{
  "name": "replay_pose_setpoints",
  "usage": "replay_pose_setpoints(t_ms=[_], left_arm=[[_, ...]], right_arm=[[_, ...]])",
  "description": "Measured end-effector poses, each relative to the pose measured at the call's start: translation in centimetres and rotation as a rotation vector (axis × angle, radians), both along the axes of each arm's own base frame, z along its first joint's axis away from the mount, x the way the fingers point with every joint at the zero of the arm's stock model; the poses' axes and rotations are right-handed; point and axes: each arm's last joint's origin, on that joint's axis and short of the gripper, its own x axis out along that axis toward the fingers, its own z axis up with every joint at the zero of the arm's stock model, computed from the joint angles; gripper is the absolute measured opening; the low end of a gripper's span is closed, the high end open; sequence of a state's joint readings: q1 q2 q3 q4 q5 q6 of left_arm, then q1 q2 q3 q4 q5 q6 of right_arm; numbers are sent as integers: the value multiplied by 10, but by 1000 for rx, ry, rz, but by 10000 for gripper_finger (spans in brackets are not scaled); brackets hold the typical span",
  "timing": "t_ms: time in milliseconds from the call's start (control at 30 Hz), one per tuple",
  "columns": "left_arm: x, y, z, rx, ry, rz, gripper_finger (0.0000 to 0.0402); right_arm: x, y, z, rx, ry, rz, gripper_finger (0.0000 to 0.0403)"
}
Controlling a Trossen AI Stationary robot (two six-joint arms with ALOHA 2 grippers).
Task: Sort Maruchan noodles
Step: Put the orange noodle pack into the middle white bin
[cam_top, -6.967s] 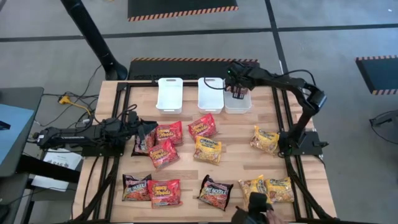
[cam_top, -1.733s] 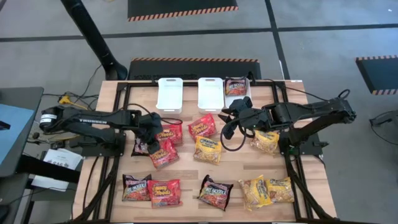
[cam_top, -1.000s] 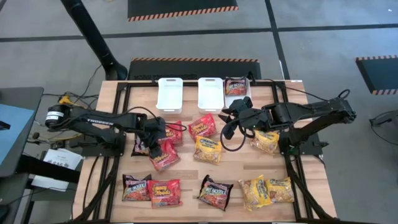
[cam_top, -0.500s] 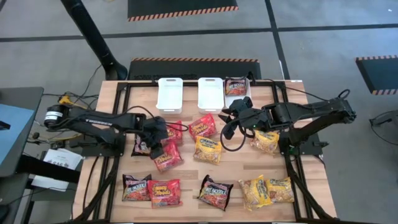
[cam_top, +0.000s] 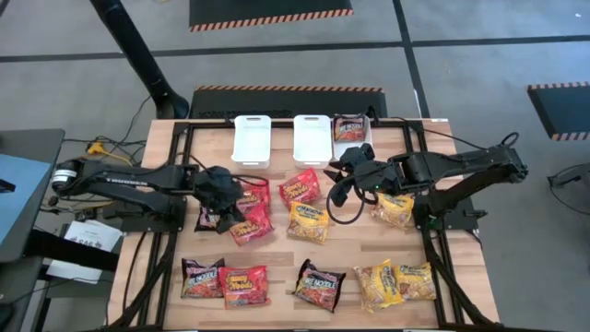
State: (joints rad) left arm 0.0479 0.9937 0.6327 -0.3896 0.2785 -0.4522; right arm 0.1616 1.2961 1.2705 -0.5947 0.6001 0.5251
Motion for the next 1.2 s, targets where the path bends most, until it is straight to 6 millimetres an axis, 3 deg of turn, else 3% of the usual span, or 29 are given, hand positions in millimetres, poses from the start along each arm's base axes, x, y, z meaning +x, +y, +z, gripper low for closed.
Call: replay_pose_setpoints(t_ms=[300, 633, 833, 1200], left_arm=[[-11, 1, 13, 30, -71, 30, 0], [0, 1, -10, 112, 82, -17, 0], [7, 0, -21, 72, 137, -54, 0], [9, -1, -25, 15, 164, -48, 4]], right_arm=[[0, 0, 0, 0, 0, 0, 152], [0, 0, 0, -1, 0, 0, 152], [0, 0, 0, -1, 0, 0, 152], [0, 0, 0, -1, 4, 0, 152]])
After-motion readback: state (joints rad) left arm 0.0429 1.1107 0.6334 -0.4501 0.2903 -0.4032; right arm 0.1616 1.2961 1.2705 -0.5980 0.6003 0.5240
